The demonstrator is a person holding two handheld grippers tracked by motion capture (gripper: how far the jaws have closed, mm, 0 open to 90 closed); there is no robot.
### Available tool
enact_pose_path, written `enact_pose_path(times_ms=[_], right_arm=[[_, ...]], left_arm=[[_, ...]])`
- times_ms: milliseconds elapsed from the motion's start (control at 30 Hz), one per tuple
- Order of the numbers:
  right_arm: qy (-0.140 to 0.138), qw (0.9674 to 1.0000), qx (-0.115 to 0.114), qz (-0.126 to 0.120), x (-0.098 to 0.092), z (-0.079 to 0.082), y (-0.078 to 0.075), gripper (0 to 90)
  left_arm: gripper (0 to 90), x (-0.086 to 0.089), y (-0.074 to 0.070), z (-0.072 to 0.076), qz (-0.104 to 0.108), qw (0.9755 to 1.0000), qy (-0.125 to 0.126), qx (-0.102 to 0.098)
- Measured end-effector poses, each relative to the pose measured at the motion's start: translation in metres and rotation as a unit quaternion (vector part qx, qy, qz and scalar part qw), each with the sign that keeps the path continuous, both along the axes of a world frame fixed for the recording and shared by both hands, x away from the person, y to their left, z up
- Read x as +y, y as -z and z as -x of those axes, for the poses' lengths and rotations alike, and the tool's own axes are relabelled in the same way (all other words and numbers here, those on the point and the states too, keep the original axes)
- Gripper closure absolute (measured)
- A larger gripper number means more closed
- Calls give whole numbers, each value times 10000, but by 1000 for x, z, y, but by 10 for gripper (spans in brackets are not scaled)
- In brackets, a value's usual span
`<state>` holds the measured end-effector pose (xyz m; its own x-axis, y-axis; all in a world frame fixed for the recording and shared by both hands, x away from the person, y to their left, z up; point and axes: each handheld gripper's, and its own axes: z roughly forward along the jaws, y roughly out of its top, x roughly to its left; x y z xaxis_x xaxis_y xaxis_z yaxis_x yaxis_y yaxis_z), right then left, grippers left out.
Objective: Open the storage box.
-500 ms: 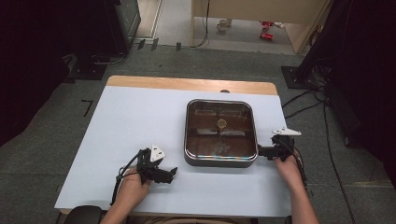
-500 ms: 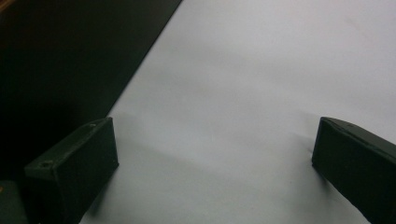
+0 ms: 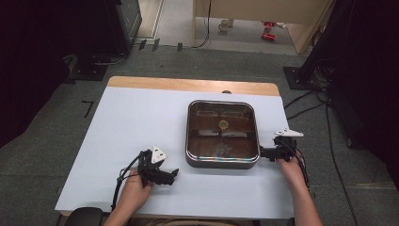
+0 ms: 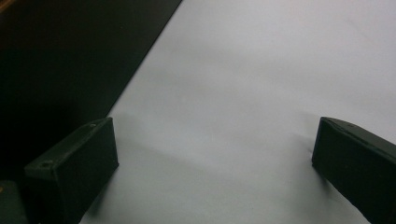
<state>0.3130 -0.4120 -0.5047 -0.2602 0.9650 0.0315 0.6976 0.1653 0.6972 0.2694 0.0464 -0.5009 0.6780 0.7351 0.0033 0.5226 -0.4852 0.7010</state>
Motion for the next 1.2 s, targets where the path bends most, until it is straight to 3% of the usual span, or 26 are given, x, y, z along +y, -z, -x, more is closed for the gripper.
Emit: enact_pose_path(times_ms=[500,767,867,900,933,1000,1033,1200], right_arm=[[2,10000,1,-1,0,0,0,0],[1,10000,1,0,0,0,0,0],[1,10000,1,0,0,0,0,0],[2,10000,1,-1,0,0,0,0],[2,10000,1,-1,0,0,0,0],[1,10000,1,0,0,0,0,0],[1,10000,1,-1,0,0,0,0],[2,10000,1,0,0,0,0,0]], left_arm=[[0,-2,-1,1,-52,9999,-104,68],[2,-4,-6,-5,-238,9994,6,262],[69,-1,-10,-7,-243,9992,24,316],[153,4,-14,-9,-125,9991,70,397],[159,4,-14,-9,-125,9991,70,397],[160,8,-16,-14,119,9978,87,652],[199,9,-19,-16,137,9973,118,711],[227,11,-29,-19,139,9974,279,644]])
